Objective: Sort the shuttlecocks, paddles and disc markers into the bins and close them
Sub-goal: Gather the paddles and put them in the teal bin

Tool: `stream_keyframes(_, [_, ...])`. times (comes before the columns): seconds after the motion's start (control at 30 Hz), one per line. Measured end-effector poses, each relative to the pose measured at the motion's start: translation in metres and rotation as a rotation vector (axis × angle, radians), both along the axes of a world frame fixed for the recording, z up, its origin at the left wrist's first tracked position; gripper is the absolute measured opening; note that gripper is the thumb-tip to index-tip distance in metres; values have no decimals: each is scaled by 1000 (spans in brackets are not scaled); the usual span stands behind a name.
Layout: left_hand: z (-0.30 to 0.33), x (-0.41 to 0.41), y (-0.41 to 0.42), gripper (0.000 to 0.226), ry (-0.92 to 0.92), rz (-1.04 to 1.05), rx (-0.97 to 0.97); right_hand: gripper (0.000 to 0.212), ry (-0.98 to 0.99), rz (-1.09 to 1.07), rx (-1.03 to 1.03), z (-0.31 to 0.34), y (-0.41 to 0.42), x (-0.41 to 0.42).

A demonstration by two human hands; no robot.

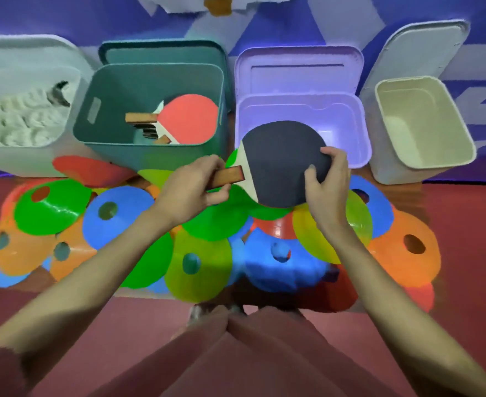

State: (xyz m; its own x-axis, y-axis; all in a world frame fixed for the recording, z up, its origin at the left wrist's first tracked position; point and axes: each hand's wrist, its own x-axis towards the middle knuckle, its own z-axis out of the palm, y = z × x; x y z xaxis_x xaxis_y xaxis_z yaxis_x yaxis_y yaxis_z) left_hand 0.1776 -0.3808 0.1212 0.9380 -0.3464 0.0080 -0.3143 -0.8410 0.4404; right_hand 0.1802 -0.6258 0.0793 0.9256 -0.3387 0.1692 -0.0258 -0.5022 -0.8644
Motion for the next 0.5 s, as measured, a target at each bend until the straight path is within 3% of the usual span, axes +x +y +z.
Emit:
stream_keyframes(0.33, [-10,92,186,46,-170,-53,-28,49,7,82,-54,22,164,73])
stream_keyframes(0.5, [-13,185,242,38,-145,-31,74,54,198,113,-118,26,225,148])
